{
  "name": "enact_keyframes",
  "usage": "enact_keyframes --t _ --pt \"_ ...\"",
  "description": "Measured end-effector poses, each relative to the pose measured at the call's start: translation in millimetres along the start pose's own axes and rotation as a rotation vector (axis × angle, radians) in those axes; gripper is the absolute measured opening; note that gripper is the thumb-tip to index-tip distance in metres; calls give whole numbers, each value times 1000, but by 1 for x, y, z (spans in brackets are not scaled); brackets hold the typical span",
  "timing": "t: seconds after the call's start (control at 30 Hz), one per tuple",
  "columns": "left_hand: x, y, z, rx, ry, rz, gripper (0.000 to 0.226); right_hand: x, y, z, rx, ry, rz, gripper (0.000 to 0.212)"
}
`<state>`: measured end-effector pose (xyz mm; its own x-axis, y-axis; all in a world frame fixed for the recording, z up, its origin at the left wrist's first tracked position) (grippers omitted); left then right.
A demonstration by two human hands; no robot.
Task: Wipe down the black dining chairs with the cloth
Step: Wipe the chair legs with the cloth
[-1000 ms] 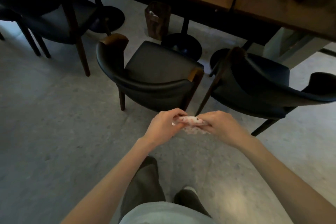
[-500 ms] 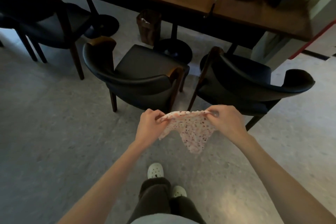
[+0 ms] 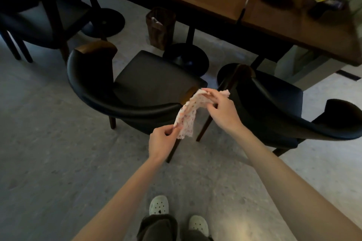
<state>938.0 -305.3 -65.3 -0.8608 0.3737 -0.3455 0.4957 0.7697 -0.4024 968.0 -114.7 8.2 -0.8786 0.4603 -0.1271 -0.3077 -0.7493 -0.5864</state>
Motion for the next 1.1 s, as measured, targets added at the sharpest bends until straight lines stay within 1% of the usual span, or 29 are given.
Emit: enact_keyframes --t 0.03,0.17,0.2,0.27,0.33,0.4,0.43,0.53,0.6,0.67,0.77,0.83,0.97,1.03,1.1 --pt "10 7 8 -39 -23 -9 36 14 11 -3 -23 -49 48 48" --pt "45 37 41 -139 -76 -83 43 59 59 -27 -158 -210 274 66" --pt "51 44 47 -168 -80 -104 40 67 70 -35 -211 -260 311 70" --pt "63 57 53 -221 -36 -149 25 78 86 -48 -283 -366 331 71" --pt "73 68 56 -258 46 -209 18 83 93 -55 -275 -511 274 63" --pt "79 76 61 -264 144 -271 20 86 94 -61 -258 -663 206 53" --pt "82 81 62 -245 205 -294 21 90 93 -67 -264 -708 173 50" --pt "93 99 69 -179 336 -324 23 116 89 -94 -308 -692 98 51" --pt "107 109 76 -153 371 -328 24 132 89 -111 -338 -665 51 49" --pt "123 117 83 -137 396 -327 25 141 90 -122 -313 -688 12 43" --pt "139 128 90 -116 462 -349 28 145 90 -134 -191 -757 -57 30" --pt "146 134 95 -124 509 -386 30 145 88 -140 -117 -805 -107 28" --pt "156 138 107 -76 612 -480 29 151 96 -162 100 -840 -180 34" --pt "161 139 115 -63 629 -517 29 154 102 -173 212 -830 -237 35" --pt "166 140 123 -76 652 -533 30 154 112 -182 274 -799 -319 43"
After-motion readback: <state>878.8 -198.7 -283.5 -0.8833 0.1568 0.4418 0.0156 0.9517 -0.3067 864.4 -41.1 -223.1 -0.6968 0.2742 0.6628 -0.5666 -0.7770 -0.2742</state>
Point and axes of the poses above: each hand's wrist, its own x-axis towards the middle knuckle, its own y-axis out of the palm, z = x × y, the point moved 6 cm from there along x, towards the middle knuckle, and after that the axes turned 4 degrees about x, right-handed, at the moved point
